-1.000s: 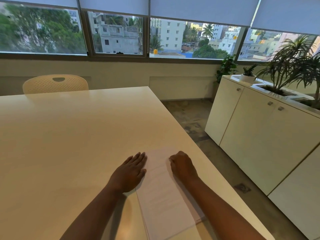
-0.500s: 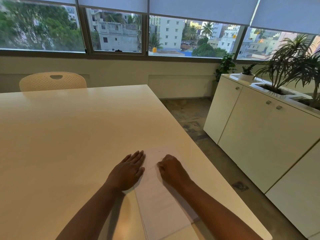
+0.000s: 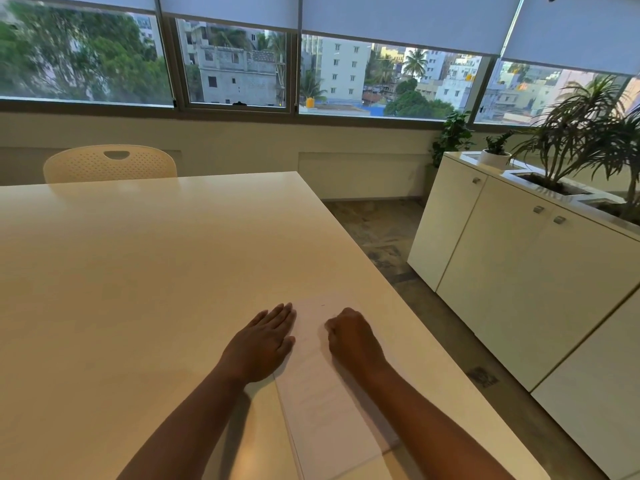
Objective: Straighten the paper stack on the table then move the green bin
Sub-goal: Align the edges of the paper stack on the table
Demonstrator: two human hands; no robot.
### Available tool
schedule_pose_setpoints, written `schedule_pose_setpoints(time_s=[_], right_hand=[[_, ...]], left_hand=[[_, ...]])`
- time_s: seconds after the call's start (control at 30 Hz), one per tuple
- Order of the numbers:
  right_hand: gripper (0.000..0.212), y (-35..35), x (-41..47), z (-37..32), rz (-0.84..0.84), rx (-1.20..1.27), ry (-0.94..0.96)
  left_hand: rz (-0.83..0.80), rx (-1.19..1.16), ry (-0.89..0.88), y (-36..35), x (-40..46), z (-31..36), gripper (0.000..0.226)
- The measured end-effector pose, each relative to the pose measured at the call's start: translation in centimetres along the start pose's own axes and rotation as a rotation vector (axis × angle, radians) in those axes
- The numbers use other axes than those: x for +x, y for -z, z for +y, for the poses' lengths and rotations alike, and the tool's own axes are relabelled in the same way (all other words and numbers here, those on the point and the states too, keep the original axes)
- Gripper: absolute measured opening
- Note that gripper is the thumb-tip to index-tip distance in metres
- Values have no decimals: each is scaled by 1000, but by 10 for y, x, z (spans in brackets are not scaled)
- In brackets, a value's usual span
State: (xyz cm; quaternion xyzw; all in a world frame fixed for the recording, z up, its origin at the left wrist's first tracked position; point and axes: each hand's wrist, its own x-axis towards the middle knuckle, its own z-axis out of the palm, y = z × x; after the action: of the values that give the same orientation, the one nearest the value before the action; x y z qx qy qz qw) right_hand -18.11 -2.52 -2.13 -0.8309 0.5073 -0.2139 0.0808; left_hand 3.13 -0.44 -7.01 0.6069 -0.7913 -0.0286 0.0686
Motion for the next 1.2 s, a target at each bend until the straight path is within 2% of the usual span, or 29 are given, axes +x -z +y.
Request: schedule_pose_setpoints(time_s=[0.07, 0.2, 0.37, 0.5, 0.67, 0.8, 0.93, 1.03, 1.2], right_hand=[[29, -3, 0, -7, 17, 1, 15], [26, -12, -9, -21, -87, -2, 186], [30, -7, 2, -1, 43, -31, 30], [24, -22, -7, -21, -46, -1, 209], [23, -4, -2, 3, -21, 141, 13], [23, -2, -2, 11, 33, 178, -88], [13, -9, 2, 2, 30, 260, -114], [16, -14, 4, 0, 30, 290, -108], [20, -16, 5, 3, -6, 129, -86]], left_hand=[[5, -1, 5, 0, 0, 1, 59], [3, 2, 8, 0, -1, 0, 60], [6, 5, 10, -2, -1, 0, 60], [-32, -11, 13, -1, 1, -2, 60], [-72, -144, 10, 11, 8, -8, 55], [24, -119, 31, 16, 7, -16, 55], [-29, -99, 74, 11, 6, -11, 55], [-15, -109, 80, 8, 4, -9, 54], [54, -39, 38, 6, 0, -8, 53]])
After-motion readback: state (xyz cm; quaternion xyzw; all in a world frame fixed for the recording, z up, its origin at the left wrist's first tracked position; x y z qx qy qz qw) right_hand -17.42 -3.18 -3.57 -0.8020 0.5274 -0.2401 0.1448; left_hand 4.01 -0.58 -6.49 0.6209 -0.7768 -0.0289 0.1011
